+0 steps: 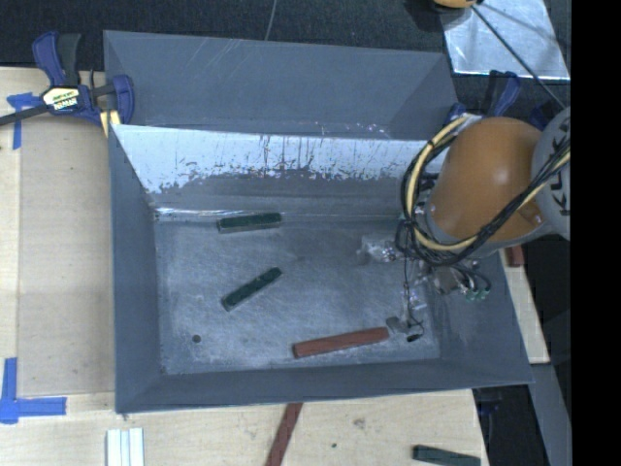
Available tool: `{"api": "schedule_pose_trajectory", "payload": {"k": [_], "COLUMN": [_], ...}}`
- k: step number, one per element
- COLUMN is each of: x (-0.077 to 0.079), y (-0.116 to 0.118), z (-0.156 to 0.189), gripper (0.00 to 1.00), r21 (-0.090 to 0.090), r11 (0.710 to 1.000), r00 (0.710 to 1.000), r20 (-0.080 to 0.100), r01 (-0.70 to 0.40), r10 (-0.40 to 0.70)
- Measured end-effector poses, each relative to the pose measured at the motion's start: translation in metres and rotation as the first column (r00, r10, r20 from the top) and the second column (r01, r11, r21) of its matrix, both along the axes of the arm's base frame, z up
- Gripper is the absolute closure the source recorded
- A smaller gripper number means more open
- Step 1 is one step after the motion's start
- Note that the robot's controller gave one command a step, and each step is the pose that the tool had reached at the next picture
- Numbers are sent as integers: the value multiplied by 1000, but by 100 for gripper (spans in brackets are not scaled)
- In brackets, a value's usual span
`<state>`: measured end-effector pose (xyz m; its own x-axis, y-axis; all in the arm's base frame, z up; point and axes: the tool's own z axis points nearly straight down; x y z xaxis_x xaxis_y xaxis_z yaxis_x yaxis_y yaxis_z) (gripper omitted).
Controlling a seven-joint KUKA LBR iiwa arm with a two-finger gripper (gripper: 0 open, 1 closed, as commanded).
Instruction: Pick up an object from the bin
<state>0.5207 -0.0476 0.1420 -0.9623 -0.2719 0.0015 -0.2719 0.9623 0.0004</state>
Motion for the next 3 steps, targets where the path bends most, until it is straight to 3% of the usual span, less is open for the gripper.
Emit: {"api": "schedule_pose_trajectory", "payload": {"k": [1,2,3], "x": [-16,-23,-20], "y": [-16,-23,-29], "z": [-35,-54,-15], "gripper": [0,0,0], "r21": [0,-2,2], "r11": [999,999,985], "r00": [999,999,985], "r20": [13,0,-1], "r01": [-33,-51,-174], "r10": [33,51,174]}}
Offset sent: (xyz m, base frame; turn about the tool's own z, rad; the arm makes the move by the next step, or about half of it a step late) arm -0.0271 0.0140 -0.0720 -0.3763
